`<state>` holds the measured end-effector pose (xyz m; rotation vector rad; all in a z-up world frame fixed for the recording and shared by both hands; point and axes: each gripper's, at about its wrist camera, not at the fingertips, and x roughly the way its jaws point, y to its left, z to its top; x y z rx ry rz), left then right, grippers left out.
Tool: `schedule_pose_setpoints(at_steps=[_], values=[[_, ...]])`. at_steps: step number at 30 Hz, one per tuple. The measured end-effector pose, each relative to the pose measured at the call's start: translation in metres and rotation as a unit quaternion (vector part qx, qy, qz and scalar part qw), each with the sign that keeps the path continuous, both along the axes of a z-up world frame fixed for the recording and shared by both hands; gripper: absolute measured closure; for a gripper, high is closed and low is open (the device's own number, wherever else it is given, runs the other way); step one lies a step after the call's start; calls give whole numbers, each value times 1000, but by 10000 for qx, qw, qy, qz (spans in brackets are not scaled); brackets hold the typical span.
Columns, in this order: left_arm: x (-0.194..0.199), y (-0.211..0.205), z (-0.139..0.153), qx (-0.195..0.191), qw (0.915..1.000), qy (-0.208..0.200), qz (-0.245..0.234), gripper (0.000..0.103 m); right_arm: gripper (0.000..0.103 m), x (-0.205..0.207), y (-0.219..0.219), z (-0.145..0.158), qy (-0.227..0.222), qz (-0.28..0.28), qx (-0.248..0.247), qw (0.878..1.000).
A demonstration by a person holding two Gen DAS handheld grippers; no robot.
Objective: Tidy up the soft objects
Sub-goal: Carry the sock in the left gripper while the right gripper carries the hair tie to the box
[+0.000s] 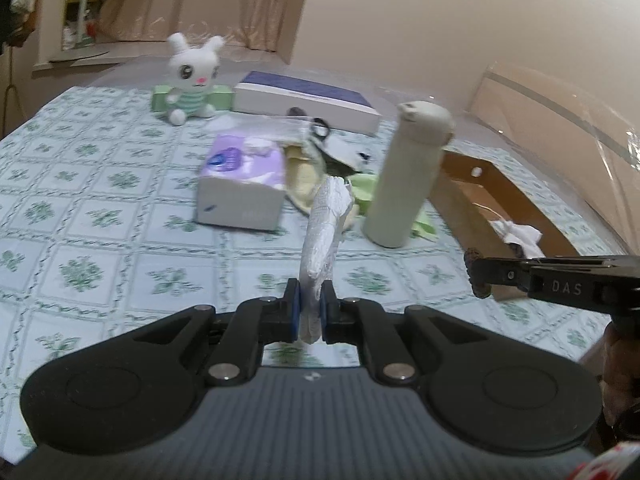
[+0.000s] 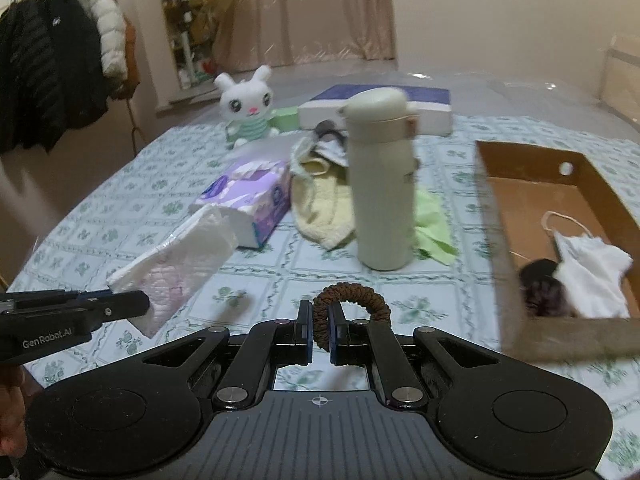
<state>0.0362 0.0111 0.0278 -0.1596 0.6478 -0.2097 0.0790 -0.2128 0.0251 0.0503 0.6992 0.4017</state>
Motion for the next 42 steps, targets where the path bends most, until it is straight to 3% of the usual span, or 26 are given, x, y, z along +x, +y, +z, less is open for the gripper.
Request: schedule_pose_setpoints(at_steps=[9,20,39,42], values=[[8,-59,9,49,9978,-70,-654,95,96,-19,-58,11,-204,-587,233,9978],[52,-150,19,-23,9894,-144,-1442,95,96,-20,-147,25,-537,-1436,141,9881],[149,-259,4,-224,9860,-18,-1650,94,96,49,-227,18,-609,-1806,171,9815],[165,-271,-5,-253,9860,94,-1648,87,96,57,-233,15,-595,-1862,185,9805]])
